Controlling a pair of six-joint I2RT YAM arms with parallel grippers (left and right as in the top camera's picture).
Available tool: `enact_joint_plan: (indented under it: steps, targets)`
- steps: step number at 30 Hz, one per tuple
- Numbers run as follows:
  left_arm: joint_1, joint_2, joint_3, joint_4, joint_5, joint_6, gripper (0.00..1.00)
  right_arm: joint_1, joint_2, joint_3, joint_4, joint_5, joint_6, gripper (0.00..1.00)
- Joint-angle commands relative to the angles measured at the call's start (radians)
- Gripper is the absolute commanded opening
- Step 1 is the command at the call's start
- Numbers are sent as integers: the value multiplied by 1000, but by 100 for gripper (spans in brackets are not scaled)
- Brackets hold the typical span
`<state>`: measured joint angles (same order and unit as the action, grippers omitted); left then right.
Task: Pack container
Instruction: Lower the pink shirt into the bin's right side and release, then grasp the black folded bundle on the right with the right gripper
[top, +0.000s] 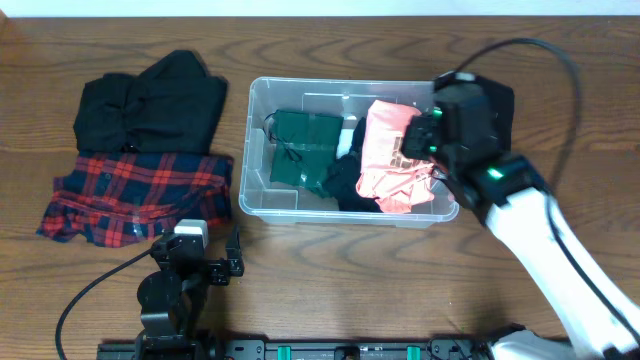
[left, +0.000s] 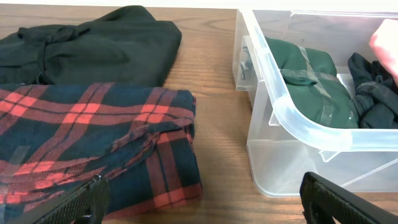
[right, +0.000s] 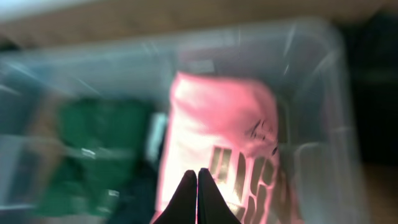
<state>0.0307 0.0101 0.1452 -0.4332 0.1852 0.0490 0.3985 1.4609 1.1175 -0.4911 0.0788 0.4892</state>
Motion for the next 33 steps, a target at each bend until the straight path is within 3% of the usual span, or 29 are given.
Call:
enact_joint_plan:
  steps: [1,7,14,16,21,25,29,33]
  targets:
    - [-4,-6,-20,1,13,-5,98,6,174,-6,-6,-1,-34,1]
    - [-4,-6,-20,1,13,-5,98,13,329,-6,-45,-5,-12,1]
    - [-4,-6,-19,1,13,-5,98,14,229,-4,-124,41,-17,2]
    - [-4,-6,-20,1,13,-5,98,14,149,-4,-126,45,-34,10]
    - [-4,-6,-20,1,13,-5,98,-18,-146,-3,-92,18,-34,50]
    - [-4,-6,-20,1,13,-5,98,-154,-324,-3,-106,6,-35,73]
    - [-4,-6,-20,1,13,-5,98,-349,-331,-5,-157,-73,-68,78]
    - [-4,-6,-20,1,13,-5,98,-529,-219,-6,-162,-200,-102,79]
